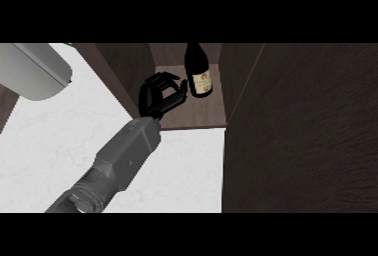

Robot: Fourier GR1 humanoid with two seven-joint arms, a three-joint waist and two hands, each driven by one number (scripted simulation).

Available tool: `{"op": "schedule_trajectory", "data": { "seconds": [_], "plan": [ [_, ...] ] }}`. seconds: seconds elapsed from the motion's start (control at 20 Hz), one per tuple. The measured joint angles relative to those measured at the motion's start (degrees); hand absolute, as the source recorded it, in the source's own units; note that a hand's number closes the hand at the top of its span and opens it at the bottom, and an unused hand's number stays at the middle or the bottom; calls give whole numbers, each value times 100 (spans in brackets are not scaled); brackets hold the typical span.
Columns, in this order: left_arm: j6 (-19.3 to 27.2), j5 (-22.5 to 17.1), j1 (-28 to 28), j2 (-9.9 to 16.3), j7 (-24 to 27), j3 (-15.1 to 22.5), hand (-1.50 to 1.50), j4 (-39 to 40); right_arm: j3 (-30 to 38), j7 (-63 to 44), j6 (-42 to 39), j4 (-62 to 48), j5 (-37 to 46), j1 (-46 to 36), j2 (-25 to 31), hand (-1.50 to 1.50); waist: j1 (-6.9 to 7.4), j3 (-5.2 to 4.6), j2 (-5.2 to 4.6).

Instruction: Pick up the wine, place it into the cabinet and close the cabinet

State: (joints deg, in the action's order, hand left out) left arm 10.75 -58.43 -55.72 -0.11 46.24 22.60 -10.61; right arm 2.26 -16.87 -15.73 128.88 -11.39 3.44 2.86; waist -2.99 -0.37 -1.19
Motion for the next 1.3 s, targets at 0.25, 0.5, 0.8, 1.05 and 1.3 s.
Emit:
{"op": "schedule_trajectory", "data": {
  "seconds": [0.25,0.5,0.8,1.05,1.3],
  "plan": [
    [-149,143,37,0,267,38,-150,-96,-42,49,-29,90,65,150,-16,-150,29,-26,-19],
    [-126,282,172,-2,281,167,-150,-420,-80,-51,26,272,90,231,-40,-150,122,-37,3],
    [178,464,522,11,159,394,-150,-1127,-35,-186,71,325,104,234,-3,-150,269,-14,75],
    [371,717,1155,207,-237,747,-150,-2343,-75,-228,115,314,150,226,-38,-150,397,15,144],
    [718,985,1949,721,-839,1188,-150,-4108,-148,-288,191,370,249,198,-88,-150,466,33,181]
  ]
}}
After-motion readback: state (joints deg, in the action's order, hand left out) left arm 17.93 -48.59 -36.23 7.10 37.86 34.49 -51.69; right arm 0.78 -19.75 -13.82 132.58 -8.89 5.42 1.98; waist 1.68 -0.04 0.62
